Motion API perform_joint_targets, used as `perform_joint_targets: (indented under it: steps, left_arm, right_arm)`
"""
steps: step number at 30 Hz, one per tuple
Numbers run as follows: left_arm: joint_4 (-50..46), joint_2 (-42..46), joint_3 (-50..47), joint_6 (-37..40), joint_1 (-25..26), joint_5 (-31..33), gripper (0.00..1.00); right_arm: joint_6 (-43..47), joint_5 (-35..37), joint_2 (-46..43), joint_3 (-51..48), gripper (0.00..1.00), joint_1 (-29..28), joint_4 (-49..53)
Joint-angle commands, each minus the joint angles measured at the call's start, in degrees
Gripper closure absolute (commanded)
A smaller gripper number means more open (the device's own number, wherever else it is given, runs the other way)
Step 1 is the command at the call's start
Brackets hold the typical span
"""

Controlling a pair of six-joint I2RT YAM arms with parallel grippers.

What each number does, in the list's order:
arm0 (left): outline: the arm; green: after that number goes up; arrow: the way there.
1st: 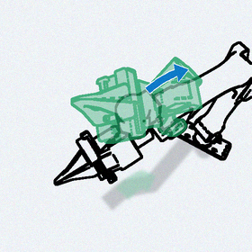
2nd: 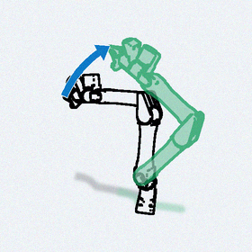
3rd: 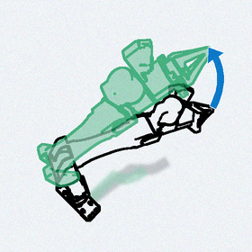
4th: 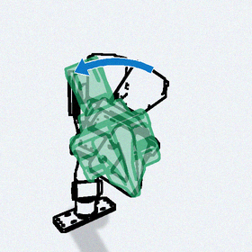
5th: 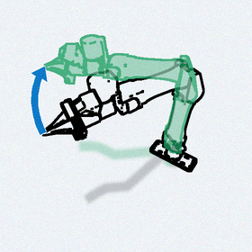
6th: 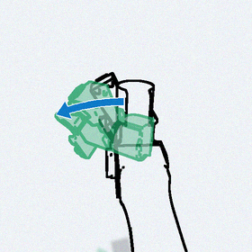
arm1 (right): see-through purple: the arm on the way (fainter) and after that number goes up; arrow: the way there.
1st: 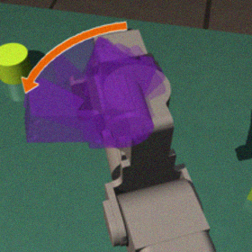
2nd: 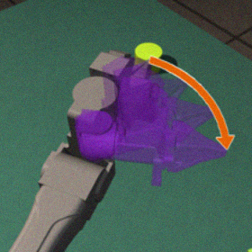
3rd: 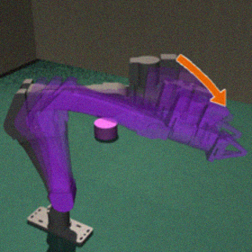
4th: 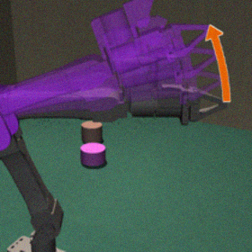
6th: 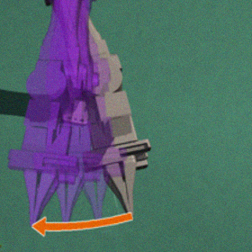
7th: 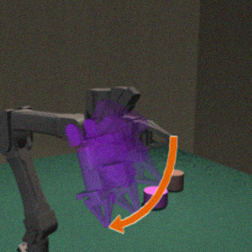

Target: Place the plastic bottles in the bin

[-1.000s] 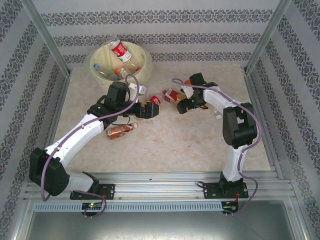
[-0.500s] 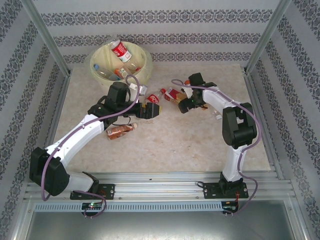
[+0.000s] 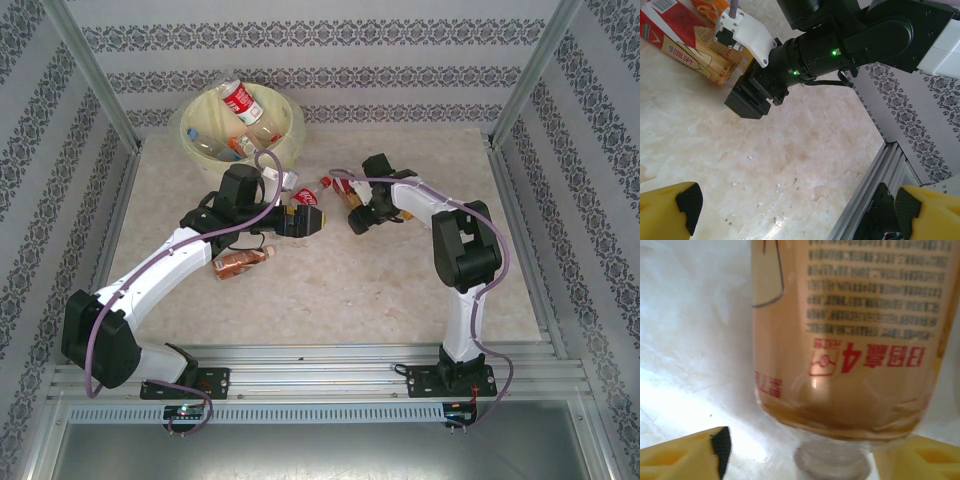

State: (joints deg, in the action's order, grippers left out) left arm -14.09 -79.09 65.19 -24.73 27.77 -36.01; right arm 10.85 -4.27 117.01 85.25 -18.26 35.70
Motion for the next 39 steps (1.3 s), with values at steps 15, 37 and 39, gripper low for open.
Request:
perform_joint_targets:
  steps: [15, 37, 39]
  left_arm:
    - [3.09, 0.03, -0.94, -1.44, 0.88, -1.01, 0.01]
    - [18.40, -6.20, -0.66, -17.40, 3.34, 4.41, 0.00]
    - [19.77, -7.67, 0.43, -18.45, 3.35, 6.13, 0.00]
  right_arm:
    - [-3.36, 2.75, -2.27, -2.43, 0.60, 0.04, -0.89]
    - [-20.41, -15.60, -29.04, -22.22, 0.72, 1.77, -11.62]
    - [-21.46, -16.42, -30.95, -23.09, 0.72, 1.29, -11.63]
